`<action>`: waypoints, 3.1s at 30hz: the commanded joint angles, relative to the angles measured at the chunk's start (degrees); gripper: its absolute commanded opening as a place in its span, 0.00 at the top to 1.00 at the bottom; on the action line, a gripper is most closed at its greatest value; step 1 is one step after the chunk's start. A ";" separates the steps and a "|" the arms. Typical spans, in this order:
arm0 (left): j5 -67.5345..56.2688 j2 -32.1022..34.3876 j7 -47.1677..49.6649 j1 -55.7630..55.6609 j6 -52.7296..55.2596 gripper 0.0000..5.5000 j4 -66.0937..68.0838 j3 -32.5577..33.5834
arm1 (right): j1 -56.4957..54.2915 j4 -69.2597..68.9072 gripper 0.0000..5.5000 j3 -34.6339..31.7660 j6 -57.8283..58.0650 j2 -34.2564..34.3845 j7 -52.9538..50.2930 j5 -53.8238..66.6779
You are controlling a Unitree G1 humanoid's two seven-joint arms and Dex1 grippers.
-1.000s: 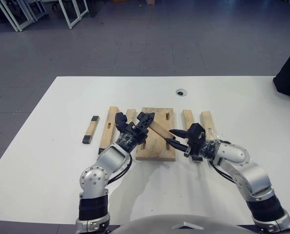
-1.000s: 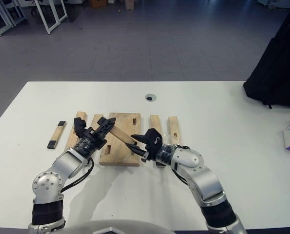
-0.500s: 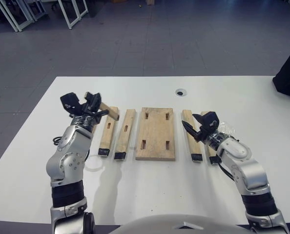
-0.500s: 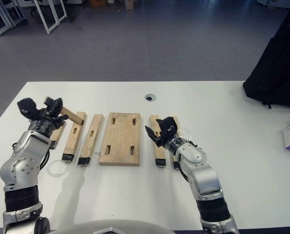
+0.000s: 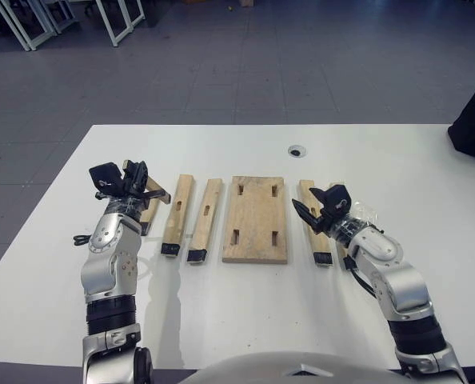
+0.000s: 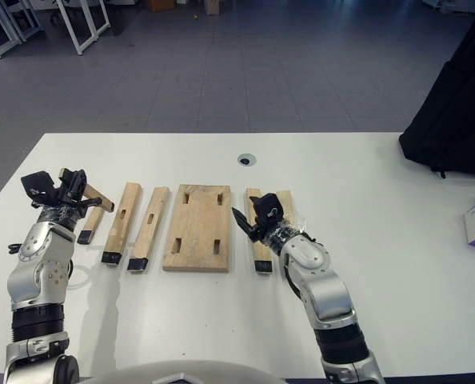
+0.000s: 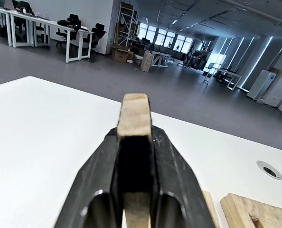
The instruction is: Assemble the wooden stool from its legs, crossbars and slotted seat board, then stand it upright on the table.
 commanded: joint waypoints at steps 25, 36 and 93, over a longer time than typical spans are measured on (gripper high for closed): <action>1.86 -2.16 -1.95 -1.12 0.44 0.92 1.87 -0.46 | -1.74 2.04 0.52 1.28 -1.90 0.07 1.59 -2.98; 2.85 -2.57 -2.15 -0.63 0.55 0.92 1.85 0.11 | -0.81 1.51 0.52 2.00 -2.62 0.13 1.45 -3.88; 14.13 -0.26 -0.96 2.38 6.45 0.92 6.81 -7.02 | -1.29 2.36 0.52 5.06 -5.95 -1.40 3.73 -9.40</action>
